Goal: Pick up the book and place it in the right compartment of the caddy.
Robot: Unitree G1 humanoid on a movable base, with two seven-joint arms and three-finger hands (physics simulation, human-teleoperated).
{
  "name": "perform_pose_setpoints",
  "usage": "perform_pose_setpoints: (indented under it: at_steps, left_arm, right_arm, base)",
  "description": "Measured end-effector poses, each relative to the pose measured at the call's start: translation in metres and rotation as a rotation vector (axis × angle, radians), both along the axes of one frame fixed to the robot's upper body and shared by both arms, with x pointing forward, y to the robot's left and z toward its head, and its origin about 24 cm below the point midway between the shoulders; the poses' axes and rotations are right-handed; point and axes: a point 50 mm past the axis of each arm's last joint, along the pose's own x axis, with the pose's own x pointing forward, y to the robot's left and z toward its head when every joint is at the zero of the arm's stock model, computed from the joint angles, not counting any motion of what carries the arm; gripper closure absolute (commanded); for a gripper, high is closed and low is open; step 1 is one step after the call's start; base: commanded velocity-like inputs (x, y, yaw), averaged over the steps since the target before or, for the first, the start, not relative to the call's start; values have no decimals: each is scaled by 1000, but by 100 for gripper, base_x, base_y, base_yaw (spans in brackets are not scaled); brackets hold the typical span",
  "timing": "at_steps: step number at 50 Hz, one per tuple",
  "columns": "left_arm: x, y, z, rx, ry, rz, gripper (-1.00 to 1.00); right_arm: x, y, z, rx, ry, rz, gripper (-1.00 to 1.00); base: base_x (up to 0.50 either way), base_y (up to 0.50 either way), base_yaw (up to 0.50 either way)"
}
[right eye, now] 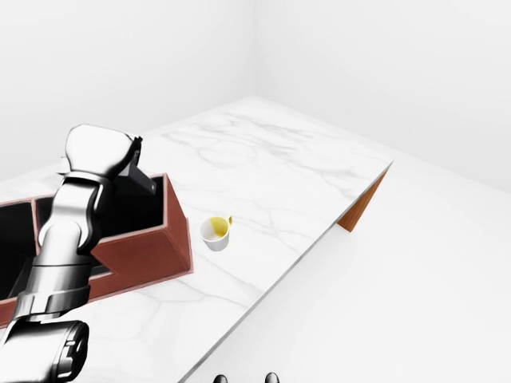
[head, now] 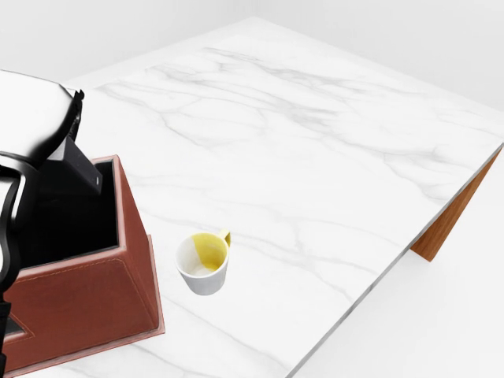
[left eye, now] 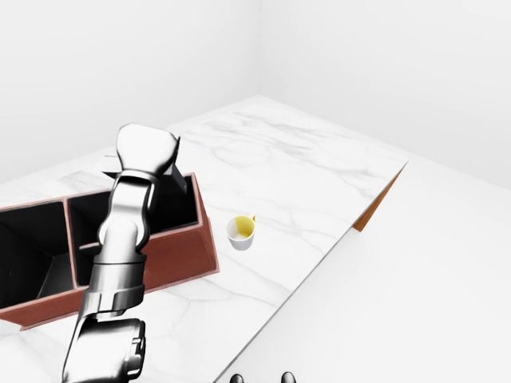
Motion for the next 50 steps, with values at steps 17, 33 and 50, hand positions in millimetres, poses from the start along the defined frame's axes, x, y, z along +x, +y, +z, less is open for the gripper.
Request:
perform_pose_setpoints:
  at_steps: [17, 33, 50]
  left_arm:
    - [4, -1, -11, 28, 46, 10, 100]
    - [9, -1, -23, 54, 90, 19, 100]
    - [15, -3, -36, 70, 137, 14, 100]
  right_arm:
    - [0, 0, 0, -1, 1, 2, -100]
    - [0, 0, 0, -2, 2, 1, -100]
    - [0, 0, 0, 0, 2, 1, -100]
  base:
    - [0, 0, 0]
    - [0, 0, 0]
    - [0, 0, 0]
